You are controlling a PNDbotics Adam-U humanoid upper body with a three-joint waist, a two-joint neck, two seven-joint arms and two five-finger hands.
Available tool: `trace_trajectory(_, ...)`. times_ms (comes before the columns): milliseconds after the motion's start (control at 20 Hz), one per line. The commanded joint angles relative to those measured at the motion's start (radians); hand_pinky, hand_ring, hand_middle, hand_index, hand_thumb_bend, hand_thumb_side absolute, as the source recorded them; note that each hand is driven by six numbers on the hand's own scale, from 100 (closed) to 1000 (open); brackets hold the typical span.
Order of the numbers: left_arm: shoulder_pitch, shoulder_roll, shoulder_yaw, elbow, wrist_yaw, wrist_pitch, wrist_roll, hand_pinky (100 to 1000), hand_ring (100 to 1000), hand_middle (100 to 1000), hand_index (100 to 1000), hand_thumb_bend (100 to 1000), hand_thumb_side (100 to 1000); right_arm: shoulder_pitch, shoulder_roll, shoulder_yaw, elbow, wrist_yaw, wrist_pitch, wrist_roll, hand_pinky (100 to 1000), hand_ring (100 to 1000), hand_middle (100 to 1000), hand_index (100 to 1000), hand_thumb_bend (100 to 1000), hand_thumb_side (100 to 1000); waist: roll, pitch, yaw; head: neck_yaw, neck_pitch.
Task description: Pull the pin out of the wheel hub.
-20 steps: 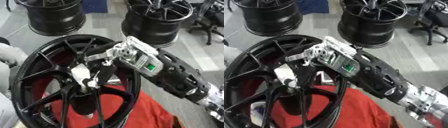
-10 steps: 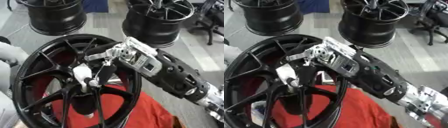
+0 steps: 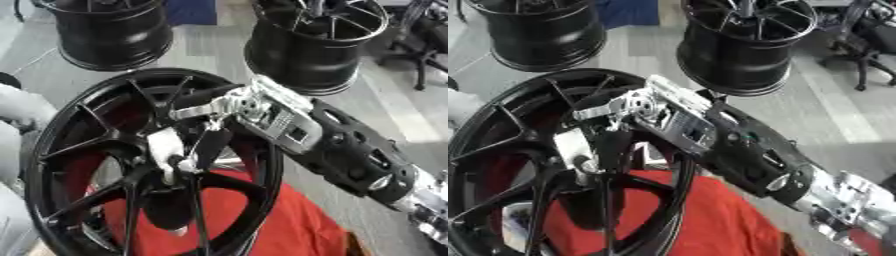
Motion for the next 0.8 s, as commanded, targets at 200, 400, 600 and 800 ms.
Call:
trace_trajectory(200,-0.014,0.004,-0.004,-0.011,0.004,0.000,-0.006,608,628,627,744,100,864,-0.014,-0.009,-0.025,0.006,-0.047,0.005,-0.104,841,786,465,574,100,206,0.006,-0.009,0.001,-0.003,-0.003)
trace_trajectory(400,-0.013,0.005,-0.005,-0.011,0.004,-0.001,-0.008,608,629,628,745,100,864,-0.015,-0.012,-0.033,-0.002,-0.077,0.001,-0.178,816,737,389,494,100,200,0.006,-0.010,0.000,-0.003,-0.003)
trace_trajectory(600,-0.013,0.005,-0.003,-0.010,0.004,-0.001,-0.007,608,629,628,745,100,864,-0.017,-0.023,-0.040,-0.015,-0.105,0.005,-0.229,810,721,370,477,100,199,0.006,-0.011,-0.001,-0.003,-0.003)
trace_trajectory(800,-0.011,0.007,-0.003,-0.010,0.005,-0.001,-0.006,608,629,628,745,100,865,-0.021,-0.040,-0.053,-0.039,-0.123,0.014,-0.244,812,718,365,473,100,198,0.005,-0.013,-0.004,-0.004,-0.003)
